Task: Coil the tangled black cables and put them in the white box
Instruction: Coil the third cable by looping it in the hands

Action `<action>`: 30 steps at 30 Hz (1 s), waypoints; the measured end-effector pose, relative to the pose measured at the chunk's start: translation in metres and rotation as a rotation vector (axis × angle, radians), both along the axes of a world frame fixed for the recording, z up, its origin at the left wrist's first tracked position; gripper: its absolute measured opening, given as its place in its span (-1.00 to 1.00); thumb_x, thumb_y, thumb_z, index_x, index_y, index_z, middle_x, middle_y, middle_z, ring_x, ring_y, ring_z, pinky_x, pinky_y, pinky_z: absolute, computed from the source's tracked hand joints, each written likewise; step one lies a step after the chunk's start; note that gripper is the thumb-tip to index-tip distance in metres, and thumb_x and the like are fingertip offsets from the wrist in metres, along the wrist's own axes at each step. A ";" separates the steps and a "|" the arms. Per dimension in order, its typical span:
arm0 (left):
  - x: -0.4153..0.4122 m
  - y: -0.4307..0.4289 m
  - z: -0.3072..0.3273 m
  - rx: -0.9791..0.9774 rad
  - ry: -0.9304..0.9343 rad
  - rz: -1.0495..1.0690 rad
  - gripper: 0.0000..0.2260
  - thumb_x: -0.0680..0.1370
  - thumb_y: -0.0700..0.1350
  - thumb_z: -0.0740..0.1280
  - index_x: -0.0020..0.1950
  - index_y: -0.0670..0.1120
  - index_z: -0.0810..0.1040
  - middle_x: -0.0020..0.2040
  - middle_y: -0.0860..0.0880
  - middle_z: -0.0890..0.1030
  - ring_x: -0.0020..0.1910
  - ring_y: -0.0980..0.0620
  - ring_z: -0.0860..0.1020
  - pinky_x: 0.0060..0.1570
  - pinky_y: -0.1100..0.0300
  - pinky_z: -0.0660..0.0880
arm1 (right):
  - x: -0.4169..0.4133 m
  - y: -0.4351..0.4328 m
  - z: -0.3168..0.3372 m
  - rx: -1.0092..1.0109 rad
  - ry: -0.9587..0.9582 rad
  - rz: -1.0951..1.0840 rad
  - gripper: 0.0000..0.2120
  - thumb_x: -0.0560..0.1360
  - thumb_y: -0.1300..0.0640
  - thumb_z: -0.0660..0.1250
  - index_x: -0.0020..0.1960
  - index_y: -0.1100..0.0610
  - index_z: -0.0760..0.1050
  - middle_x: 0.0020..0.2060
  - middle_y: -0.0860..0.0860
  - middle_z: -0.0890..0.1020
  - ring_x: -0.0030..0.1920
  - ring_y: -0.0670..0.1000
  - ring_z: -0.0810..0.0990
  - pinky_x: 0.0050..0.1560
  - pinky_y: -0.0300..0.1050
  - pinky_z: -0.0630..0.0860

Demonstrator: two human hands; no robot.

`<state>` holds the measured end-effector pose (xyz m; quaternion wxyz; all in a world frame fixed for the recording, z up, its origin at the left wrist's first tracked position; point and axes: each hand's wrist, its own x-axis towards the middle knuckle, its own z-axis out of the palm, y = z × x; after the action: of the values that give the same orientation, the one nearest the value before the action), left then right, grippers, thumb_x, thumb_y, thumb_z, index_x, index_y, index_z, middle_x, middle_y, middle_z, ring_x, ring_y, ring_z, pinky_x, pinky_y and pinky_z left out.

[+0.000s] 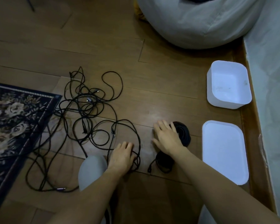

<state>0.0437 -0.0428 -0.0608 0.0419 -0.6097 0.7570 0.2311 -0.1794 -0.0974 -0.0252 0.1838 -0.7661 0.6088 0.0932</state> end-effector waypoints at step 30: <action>0.049 -0.160 0.302 -0.695 0.188 0.156 -0.85 0.67 -0.14 0.27 0.15 -0.06 0.62 -0.01 -0.07 0.65 0.00 -0.15 0.58 -0.05 -0.07 0.55 | -0.027 -0.057 0.308 0.076 -0.669 -0.233 -0.72 0.64 -0.01 0.32 -0.06 0.17 0.66 -0.42 0.04 0.42 -0.41 0.01 0.32 -0.42 -0.16 0.26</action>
<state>0.0932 -0.2031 0.2408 -0.2551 -0.6195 0.7422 0.0173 -0.2066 -0.1545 0.2826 0.4107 -0.6724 0.5941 -0.1621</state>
